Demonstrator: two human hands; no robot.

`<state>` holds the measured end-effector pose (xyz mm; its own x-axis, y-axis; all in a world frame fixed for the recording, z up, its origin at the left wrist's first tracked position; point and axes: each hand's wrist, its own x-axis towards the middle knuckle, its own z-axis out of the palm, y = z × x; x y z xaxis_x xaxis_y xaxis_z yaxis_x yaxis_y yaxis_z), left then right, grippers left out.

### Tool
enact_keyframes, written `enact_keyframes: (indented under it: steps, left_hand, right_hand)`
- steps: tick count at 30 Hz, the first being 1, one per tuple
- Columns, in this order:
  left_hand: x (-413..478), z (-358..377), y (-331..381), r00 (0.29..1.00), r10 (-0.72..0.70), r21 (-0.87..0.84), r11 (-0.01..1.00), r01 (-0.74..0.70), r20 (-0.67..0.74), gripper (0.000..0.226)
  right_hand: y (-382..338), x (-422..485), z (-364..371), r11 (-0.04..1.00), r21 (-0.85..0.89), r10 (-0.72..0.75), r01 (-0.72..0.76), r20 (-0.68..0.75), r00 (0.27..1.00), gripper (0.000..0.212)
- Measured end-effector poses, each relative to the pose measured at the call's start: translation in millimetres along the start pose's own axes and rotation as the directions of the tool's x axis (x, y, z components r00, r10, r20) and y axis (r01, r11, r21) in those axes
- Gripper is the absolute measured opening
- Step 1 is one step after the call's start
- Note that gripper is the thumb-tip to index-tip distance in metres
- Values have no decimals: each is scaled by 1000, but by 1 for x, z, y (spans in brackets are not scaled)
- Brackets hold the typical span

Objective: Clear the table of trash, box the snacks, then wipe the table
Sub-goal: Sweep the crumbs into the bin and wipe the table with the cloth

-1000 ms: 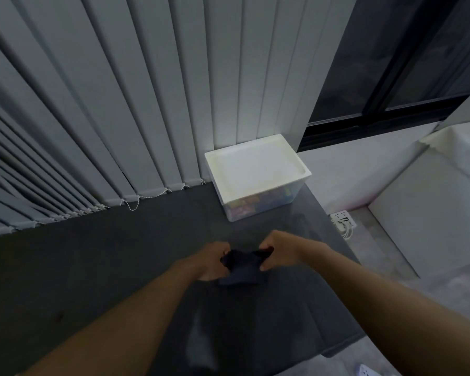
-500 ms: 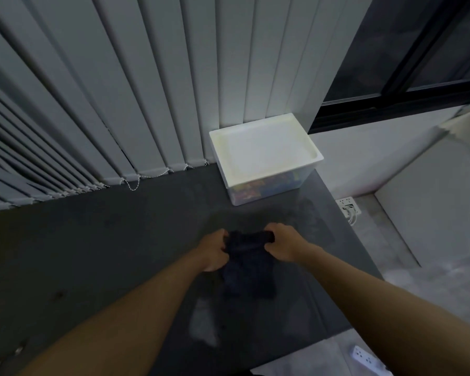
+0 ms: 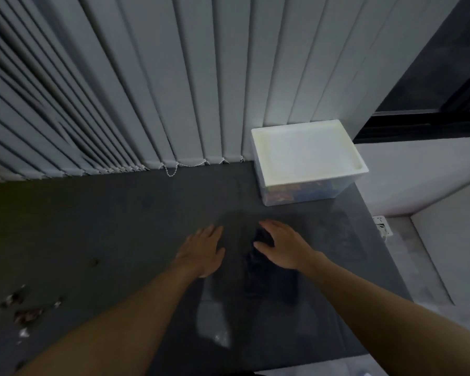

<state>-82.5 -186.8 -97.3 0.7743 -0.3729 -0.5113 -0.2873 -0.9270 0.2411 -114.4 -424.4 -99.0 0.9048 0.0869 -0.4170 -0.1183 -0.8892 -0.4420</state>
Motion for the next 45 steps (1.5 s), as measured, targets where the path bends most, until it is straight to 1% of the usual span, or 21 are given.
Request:
enact_keyframes:
  steps: [3, 8, 13, 16, 22, 26, 30, 34, 45]
  left_hand:
    - [-12, -11, -17, 995, -45, 18, 999, 47, -84, 66]
    - [-42, -24, -55, 975, -161, -67, 986, 152, -156, 67]
    - [-75, -31, -99, 943, -279, -100, 959, 265, -179, 66]
    - [-97, -36, -124, 922, -334, -133, 941, 312, -194, 66]
    - [-136, -38, -175, 897, -393, -185, 915, 359, -205, 66]
    - [-149, -34, -199, 888, -414, -206, 904, 375, -202, 66]
    - [-156, -26, -215, 887, -416, -203, 904, 378, -200, 65]
    - [-158, -22, -219, 891, -404, -198, 909, 366, -206, 65]
    - [-130, -17, -190, 921, -339, -158, 937, 313, -190, 65]
  right_hand:
    - [-22, 15, -2, 997, -40, -64, 63, -12, 998, 73]
    - [-72, 41, -2, 981, -84, -170, 173, 42, 985, 75]
    - [-127, 58, 8, 951, -106, -285, 290, 56, 957, 71]
    - [-160, 64, 17, 937, -135, -314, 322, 81, 946, 70]
    - [-224, 71, 41, 916, -136, -370, 377, 73, 926, 69]
    - [-252, 72, 59, 906, -138, -394, 400, 72, 916, 69]
    - [-263, 69, 69, 910, -138, -387, 390, 50, 921, 68]
    - [-258, 66, 70, 918, -143, -369, 370, 32, 929, 68]
    - [-204, 55, 47, 951, -186, -252, 247, -7, 968, 68]
